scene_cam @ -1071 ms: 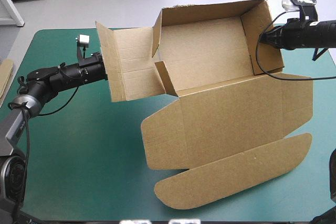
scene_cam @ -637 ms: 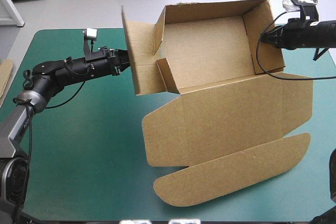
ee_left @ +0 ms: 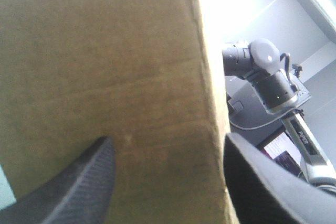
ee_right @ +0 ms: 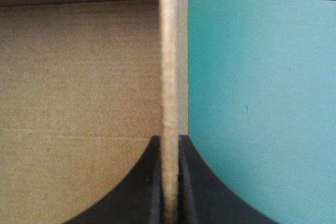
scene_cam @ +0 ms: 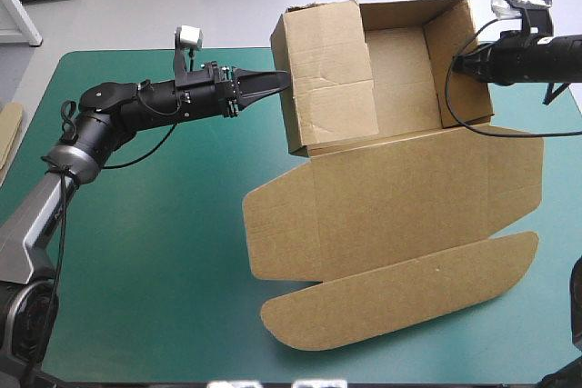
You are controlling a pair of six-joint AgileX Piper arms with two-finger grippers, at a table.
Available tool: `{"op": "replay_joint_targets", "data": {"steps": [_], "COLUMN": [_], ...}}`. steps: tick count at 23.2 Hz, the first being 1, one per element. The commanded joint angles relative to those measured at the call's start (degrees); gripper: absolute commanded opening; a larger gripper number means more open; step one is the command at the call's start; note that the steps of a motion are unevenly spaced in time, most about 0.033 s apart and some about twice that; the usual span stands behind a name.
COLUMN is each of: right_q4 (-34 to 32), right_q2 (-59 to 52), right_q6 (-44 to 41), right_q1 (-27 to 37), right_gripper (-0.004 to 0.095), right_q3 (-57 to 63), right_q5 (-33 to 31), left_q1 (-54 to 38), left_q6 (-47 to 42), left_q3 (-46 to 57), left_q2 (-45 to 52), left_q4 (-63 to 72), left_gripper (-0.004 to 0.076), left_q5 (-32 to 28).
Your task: Fold the box
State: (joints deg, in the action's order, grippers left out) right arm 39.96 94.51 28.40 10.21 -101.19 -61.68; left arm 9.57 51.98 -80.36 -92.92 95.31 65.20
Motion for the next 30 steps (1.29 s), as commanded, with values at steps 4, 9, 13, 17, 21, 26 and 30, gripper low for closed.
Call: {"op": "replay_joint_targets", "data": {"steps": [4, 9, 13, 17, 21, 26, 30], "right_q4": [3.58, -0.51, -2.3, -4.44, -6.59, -10.53, -12.37], "right_q2": [-2.36, -2.36, -2.01, -0.76, 0.26, 1.78, 3.11], "right_q6": [-3.08, -6.26, -8.86, -11.85, -14.4, -18.61, -22.05], "right_q1": [0.39, -2.02, -5.71, -9.72, -13.28, -17.32, -19.48], "right_gripper": [-0.0011, -0.0011, -0.0011, -0.0011, -0.0011, -0.0011, -0.0011], "right_q3": [-1.67, -1.61, -1.15, -1.15, -1.15, -1.15, -1.15], "right_q5": [2.86, 3.44, 5.02, 6.04, 8.42, 10.46, 11.52], "left_q1": [0.5, 0.55, 0.64, 0.64, 0.64, 0.68, 2.84], "left_q6": [-5.66, -9.15, -11.63, -15.79, -21.46, -27.12, -34.54], "left_q3": [-5.2, -9.3, -9.77, -10.48, -11.02, -11.02, -11.63], "left_q2": [2.65, 2.65, 2.65, 2.65, 2.65, 2.65, 2.55], "left_q4": [-1.53, -9.35, -13.27, -21.71, -31.07, -39.92, -54.07], "left_gripper": [0.0443, 0.0443, 0.0443, 0.0442, 0.0442, 0.0441, 0.0405], "left_q5": [-0.96, -3.87, -4.99, -6.68, -6.93, -7.32, -10.19]}}
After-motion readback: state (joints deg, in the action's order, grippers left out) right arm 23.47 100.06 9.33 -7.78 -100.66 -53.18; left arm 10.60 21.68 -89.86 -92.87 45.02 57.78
